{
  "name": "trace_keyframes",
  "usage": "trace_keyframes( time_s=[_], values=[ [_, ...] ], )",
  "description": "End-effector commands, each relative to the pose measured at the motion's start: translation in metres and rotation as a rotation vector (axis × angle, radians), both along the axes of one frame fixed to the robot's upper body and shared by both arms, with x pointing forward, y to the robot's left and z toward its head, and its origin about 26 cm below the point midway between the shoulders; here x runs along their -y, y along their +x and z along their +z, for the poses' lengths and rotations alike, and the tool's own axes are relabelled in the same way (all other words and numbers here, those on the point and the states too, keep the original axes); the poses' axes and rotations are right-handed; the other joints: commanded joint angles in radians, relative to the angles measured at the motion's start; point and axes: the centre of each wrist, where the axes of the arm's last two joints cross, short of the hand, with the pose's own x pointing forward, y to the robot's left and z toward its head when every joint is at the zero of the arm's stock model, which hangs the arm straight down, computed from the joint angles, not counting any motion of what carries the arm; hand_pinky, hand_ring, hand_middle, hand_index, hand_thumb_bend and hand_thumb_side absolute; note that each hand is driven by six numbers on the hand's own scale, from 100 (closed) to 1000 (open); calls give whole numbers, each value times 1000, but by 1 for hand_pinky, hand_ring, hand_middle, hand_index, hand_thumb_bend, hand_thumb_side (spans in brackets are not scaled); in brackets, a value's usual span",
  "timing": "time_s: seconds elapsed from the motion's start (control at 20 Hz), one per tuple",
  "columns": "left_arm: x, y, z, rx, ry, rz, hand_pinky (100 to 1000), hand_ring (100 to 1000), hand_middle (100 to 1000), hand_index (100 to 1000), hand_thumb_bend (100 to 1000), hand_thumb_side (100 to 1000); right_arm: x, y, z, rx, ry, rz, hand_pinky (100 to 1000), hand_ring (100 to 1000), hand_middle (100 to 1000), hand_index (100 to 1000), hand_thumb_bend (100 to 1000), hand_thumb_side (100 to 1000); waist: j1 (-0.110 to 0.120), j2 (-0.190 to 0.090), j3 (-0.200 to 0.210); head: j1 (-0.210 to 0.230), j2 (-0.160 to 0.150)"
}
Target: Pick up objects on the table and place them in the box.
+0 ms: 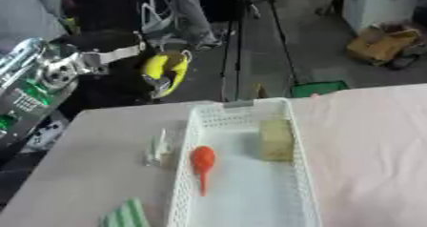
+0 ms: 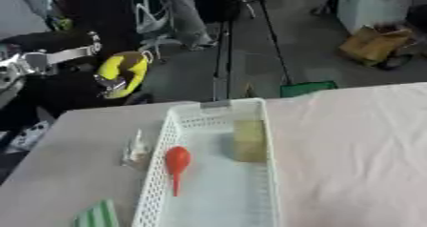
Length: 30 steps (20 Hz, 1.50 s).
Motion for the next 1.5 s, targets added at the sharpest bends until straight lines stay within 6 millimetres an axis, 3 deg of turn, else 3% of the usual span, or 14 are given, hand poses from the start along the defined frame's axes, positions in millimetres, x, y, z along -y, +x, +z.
trace_keyframes(
  time_s=[0.05,0.55,1.05,1.1,1.3,1.35,1.4,1.45,1.5],
  values=[
    [7,3,5,14,44,-10,911,563,422,514,217,730,-1,-3,12,33,-38,12,888,938,861,835,100,1000,-5,-21,-4,6,1],
    [42,22,-9,16,117,-90,905,569,428,519,245,730,-3,-2,11,30,-36,23,887,938,860,832,100,1000,4,-23,-13,6,-2],
    [57,45,-36,1,167,-116,912,583,452,551,296,750,-4,-1,11,31,-34,28,886,939,860,832,100,1000,4,-18,-24,12,9],
    [58,46,-38,-3,170,-118,922,605,488,640,341,784,-5,-1,11,31,-34,29,887,939,860,832,100,1000,4,-18,-25,12,10],
    [59,51,-46,-59,209,-134,944,665,543,734,379,823,-5,-1,11,32,-34,30,887,938,860,832,100,1000,1,-16,-29,15,13],
    [60,52,-48,-78,220,-139,957,713,598,841,425,875,-5,-1,11,33,-34,30,887,938,860,832,100,1000,0,-16,-29,16,13],
    [60,53,-49,-92,233,-144,957,713,598,841,425,875,-5,-1,11,33,-34,31,887,938,860,832,100,1000,0,-16,-29,16,13],
    [60,54,-50,-107,248,-148,975,779,694,923,476,917,-5,-1,12,34,-34,32,887,938,860,833,100,1000,-1,-15,-29,17,13],
    [60,54,-51,-120,261,-152,975,779,694,923,476,917,-5,-1,12,34,-34,32,887,938,860,833,100,1000,-1,-15,-30,17,13]
  ],
)
